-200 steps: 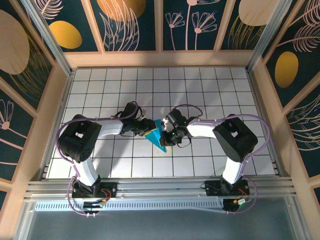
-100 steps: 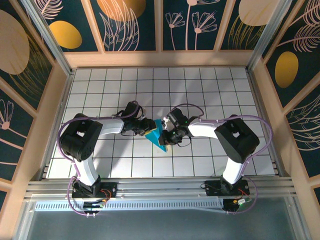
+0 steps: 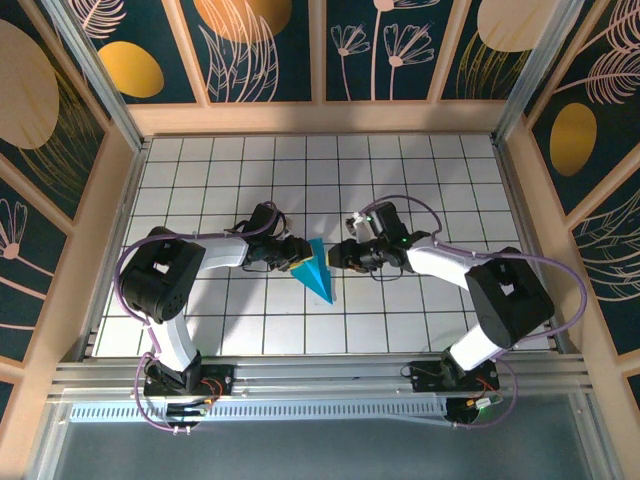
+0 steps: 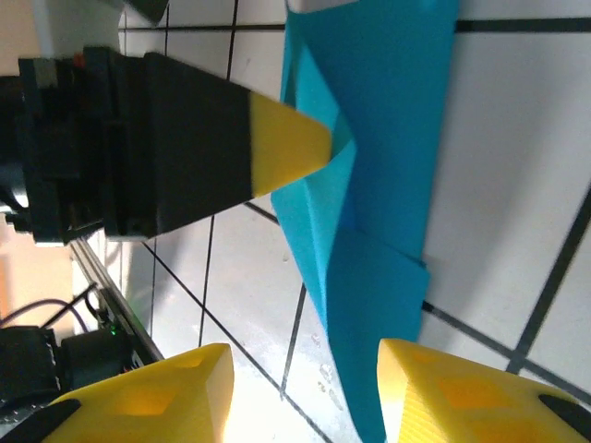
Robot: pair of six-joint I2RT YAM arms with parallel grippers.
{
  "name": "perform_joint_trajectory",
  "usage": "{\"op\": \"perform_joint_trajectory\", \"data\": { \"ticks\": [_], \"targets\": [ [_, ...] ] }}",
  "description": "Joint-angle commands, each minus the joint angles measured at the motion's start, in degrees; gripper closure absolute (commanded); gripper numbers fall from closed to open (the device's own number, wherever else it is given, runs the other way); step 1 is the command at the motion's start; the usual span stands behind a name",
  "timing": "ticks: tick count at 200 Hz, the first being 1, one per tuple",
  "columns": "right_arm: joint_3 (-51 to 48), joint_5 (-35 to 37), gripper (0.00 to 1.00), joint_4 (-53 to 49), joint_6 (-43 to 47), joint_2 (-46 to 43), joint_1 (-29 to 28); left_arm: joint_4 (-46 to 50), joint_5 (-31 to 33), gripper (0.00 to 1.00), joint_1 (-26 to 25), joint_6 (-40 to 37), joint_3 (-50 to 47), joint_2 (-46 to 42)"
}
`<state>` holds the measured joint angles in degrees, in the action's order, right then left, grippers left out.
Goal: Fold a paper plane with a square sheet of paper (fold left side to right side)
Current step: Fourth fold the wing at the center of the table.
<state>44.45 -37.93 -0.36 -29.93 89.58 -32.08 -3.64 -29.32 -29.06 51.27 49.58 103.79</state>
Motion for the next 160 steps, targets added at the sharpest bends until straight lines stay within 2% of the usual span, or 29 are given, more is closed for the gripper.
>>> {"op": "perform_joint_trajectory", "data": {
  "ticks": [1,101,160],
  "targets": [
    [-1.12,-6.26,0.54,7.78,-3.73,1.86,0.4,3.46,3.11,0.62,-0.21,-0.79,0.13,2.04],
    [6.01,-7.77,0.58,9.21,-3.56,13.29,-1.01,3.12,2.95,0.62,-0.16,-0.71,-0.01,1.9],
    [7.65,-7.56,0.61,9.46,-3.91,16.2,-2.07,2.91,2.81,0.62,-0.21,-0.56,0.0,2.01]
  ]
}}
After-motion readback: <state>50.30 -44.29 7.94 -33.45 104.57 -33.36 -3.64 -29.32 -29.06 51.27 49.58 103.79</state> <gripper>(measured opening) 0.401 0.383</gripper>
